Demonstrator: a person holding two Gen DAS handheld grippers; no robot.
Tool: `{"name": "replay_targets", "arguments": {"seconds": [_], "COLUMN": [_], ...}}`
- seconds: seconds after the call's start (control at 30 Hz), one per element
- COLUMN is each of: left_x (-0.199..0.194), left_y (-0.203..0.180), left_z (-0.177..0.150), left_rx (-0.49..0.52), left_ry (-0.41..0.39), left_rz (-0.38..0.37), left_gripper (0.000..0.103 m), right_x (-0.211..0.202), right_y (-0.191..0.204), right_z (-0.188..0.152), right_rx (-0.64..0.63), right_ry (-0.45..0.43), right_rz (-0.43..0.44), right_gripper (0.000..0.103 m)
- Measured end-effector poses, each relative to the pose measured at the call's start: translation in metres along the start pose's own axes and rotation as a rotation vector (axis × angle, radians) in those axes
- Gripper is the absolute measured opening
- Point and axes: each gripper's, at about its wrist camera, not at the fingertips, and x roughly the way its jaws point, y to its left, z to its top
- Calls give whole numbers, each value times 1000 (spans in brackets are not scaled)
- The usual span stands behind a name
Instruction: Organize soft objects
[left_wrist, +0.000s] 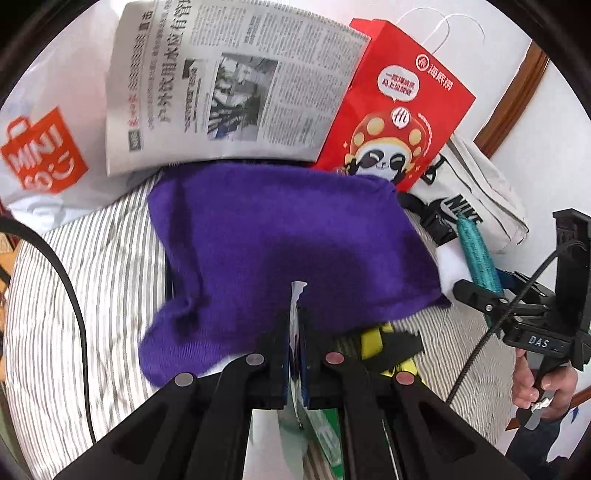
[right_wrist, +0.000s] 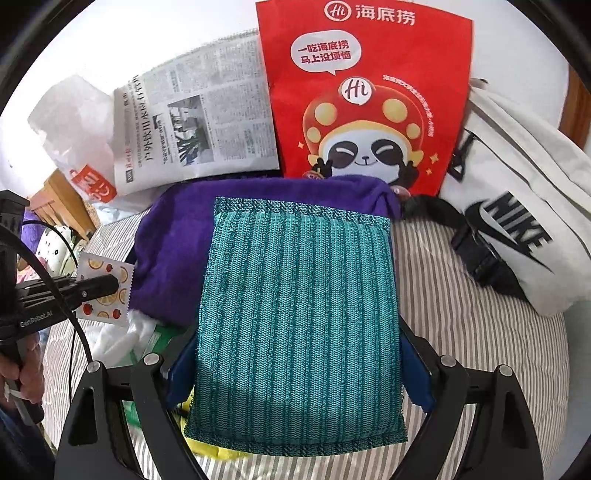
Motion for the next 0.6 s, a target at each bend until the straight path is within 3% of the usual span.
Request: {"name": "replay_targets", "arguments": {"seconds": [0.33,0.5,0.6], "left_x": [19,20,19], "left_y": [8,2,0], "left_z": [40,33,25], "left_rx": [8,21,18], "left_ry": [-4,1,4], "left_rz": [-10,-24,-32], "left_gripper": [5,5,5], "right_x": [24,-7,-20], "right_y": [-7,-7,-11], "right_z": [33,12,-16], "right_rx": [6,-32,-53], "right_ry": [-4,-24,8], "right_rz": [-8,-19,-36], "right_gripper": [89,89,89]}}
